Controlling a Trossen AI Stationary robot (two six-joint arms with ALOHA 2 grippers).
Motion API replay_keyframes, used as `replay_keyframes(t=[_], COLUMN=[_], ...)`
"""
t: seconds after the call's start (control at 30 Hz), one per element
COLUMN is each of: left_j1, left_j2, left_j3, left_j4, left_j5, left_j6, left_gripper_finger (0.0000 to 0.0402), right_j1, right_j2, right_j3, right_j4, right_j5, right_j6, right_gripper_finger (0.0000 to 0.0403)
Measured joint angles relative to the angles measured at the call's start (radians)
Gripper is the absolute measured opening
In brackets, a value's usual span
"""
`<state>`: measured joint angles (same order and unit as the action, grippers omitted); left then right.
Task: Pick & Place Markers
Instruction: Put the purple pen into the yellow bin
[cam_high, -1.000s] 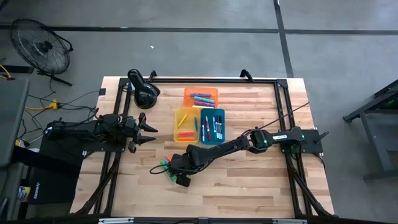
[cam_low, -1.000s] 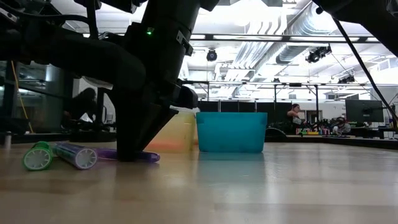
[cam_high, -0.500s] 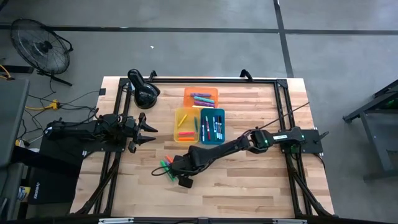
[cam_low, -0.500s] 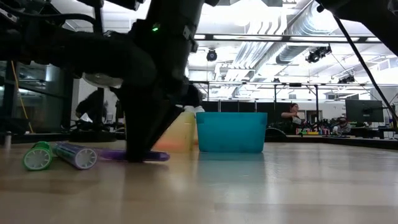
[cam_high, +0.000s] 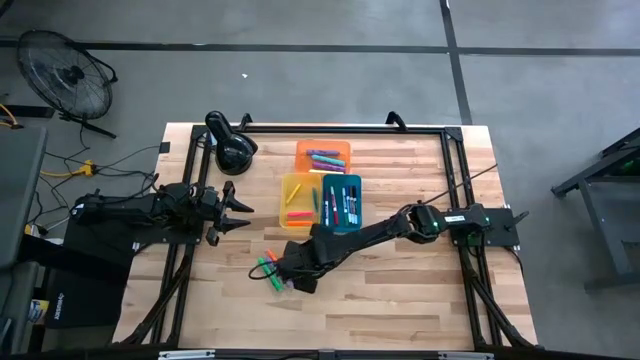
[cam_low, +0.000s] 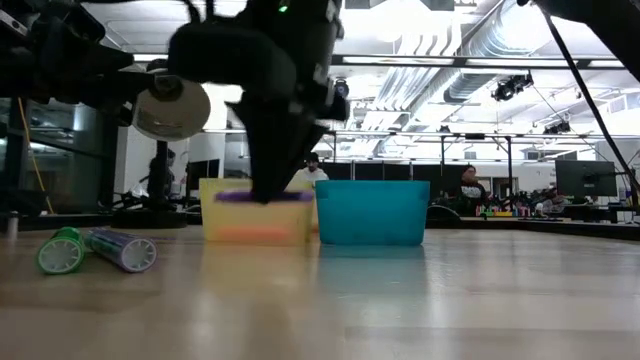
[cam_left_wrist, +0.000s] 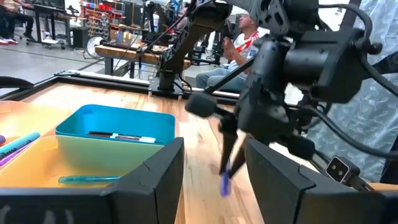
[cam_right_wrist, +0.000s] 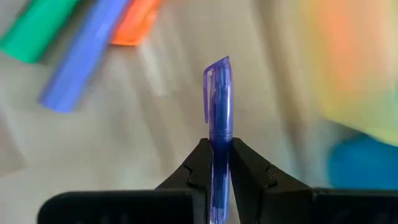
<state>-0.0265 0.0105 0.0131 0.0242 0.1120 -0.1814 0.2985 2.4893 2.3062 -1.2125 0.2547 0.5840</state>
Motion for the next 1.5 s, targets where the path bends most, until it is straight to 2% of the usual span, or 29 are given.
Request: replay_keyframes(t=[0.43, 0.6, 0.8, 0.87, 1.0, 1.13, 1.33, 1.5], left_j1=[0.0, 0.0, 0.0, 0.0, 0.0, 0.0, 0.0, 0.0], left_j2=[0.0, 0.0, 0.0, 0.0, 0.0, 0.0, 0.0, 0.0], left_j3=[0.0, 0.0, 0.0, 0.0, 0.0, 0.0, 0.0, 0.0], left_j4=[0.0, 0.0, 0.0, 0.0, 0.0, 0.0, 0.0, 0.0], left_j5=[0.0, 0.0, 0.0, 0.0, 0.0, 0.0, 0.0, 0.0], left_j6=[0.0, 0.0, 0.0, 0.0, 0.0, 0.0, 0.0, 0.0], left_gripper_finger=[0.017, 0.017, 0.017, 0.017, 0.017, 0.017, 0.017, 0.017], right_j1=[-0.055, -0.121, -0.208, -0.229, -0.267, -0.291, -0.313, -0.312], right_j2=[-0.122, -0.154, -0.159, -0.156, -0.153, -0.153, -0.133, -0.083], right_j3=[0.001, 0.002, 0.002, 0.002, 0.002, 0.002, 0.002, 0.002], right_j4=[-0.28, -0.304, -0.23, -0.164, -0.039, 0.024, 0.032, 0.065], right_j5=[0.243, 0.263, 0.209, 0.192, 0.086, 0.023, -0.095, -0.124], right_j6=[-0.059, -0.103, -0.182, -0.255, -0.44, -0.592, -0.669, -0.722], right_gripper_finger=[0.003, 0.003, 0.003, 0.003, 0.003, 0.003, 0.003, 0.003])
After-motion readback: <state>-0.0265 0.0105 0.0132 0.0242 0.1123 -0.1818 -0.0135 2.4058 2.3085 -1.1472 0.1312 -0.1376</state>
